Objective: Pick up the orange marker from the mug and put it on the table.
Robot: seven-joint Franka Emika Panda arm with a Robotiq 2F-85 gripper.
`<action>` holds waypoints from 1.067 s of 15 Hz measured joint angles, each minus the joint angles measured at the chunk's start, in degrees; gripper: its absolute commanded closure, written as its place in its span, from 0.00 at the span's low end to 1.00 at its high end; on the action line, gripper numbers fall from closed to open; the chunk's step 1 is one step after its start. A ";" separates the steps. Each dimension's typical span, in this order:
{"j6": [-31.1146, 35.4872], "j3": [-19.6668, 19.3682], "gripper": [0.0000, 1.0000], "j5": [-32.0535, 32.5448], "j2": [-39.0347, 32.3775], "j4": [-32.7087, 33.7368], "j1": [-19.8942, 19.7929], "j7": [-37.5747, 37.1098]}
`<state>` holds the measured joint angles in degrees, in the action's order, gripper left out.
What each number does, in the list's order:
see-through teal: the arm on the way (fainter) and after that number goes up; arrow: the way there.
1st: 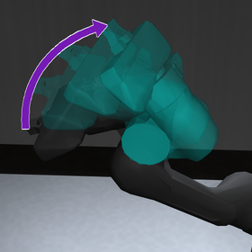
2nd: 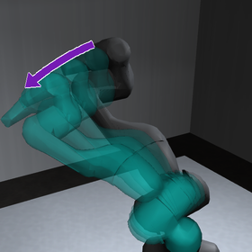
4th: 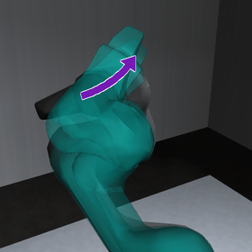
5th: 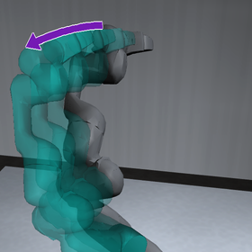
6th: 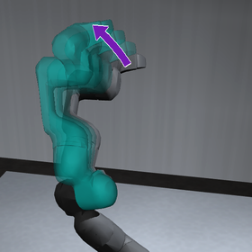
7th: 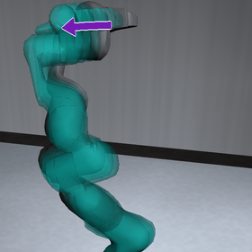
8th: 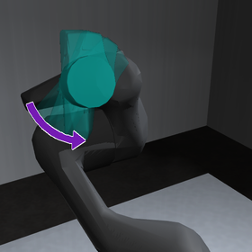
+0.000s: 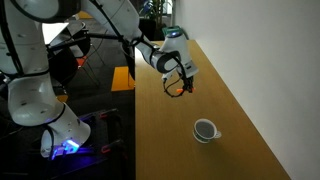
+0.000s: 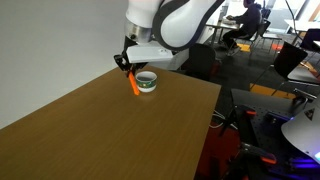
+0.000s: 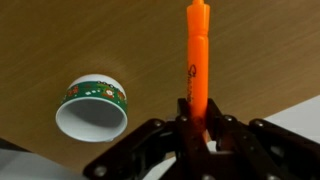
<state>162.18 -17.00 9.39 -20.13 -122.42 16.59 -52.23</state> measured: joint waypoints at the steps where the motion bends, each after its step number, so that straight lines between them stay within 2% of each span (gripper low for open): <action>1: -2.87 2.81 0.95 -1.75 0.95 -0.02 -2.18 3.07; 3: -7.45 6.30 0.95 -3.52 1.90 0.03 -4.97 7.72; 7: -13.03 9.52 0.95 -3.68 1.59 0.13 -7.09 14.89; 16: -15.38 18.01 0.95 -6.92 -5.37 2.31 -9.05 38.89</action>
<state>146.80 1.01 2.47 -25.50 -120.11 7.54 -13.35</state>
